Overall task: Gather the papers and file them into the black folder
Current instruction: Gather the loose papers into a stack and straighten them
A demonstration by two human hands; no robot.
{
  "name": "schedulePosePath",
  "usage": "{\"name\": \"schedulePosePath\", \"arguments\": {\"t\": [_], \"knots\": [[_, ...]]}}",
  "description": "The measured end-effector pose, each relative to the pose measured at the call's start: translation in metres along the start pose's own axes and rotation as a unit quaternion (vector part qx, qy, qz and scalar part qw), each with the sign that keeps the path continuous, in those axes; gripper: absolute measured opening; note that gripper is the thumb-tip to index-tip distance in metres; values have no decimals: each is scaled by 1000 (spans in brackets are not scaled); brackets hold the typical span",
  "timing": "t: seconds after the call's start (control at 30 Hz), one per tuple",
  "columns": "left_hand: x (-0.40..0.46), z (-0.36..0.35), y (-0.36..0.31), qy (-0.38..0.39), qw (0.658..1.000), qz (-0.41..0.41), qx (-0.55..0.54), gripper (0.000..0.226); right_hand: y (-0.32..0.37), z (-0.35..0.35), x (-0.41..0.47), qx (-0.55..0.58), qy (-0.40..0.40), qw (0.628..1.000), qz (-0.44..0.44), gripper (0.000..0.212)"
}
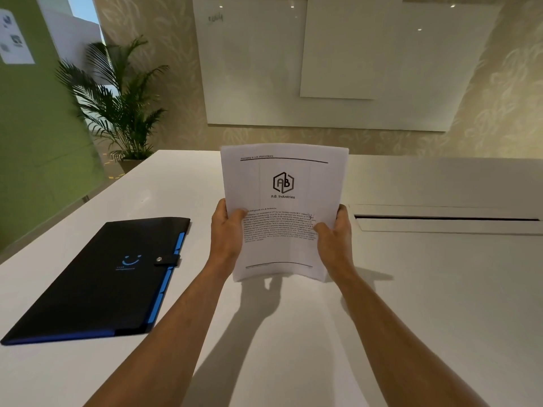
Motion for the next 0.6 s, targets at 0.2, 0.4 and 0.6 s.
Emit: {"name": "schedulePosePath", "arguments": {"t": [0.2, 0.4, 0.6], "knots": [[1, 2, 3, -10, 1000, -15, -2, 19, 5, 4, 1, 9, 0, 1000, 22, 40], [-11, 3, 30, -1, 1000, 9, 24, 42, -26, -1, -15, 16, 4, 999, -45, 39], [-7, 0, 38, -8, 999, -2, 40, 24, -27, -2, -15, 19, 6, 999, -49, 35]]}}
Point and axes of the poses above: each hand's wrist, its own x-axis towards the middle knuckle, its own z-axis out of the back of the hand, y = z × x, the point moved 1 cm from there along x, towards the middle knuckle, and after that the axes turned 1 degree about -x, right-handed, at the moved point
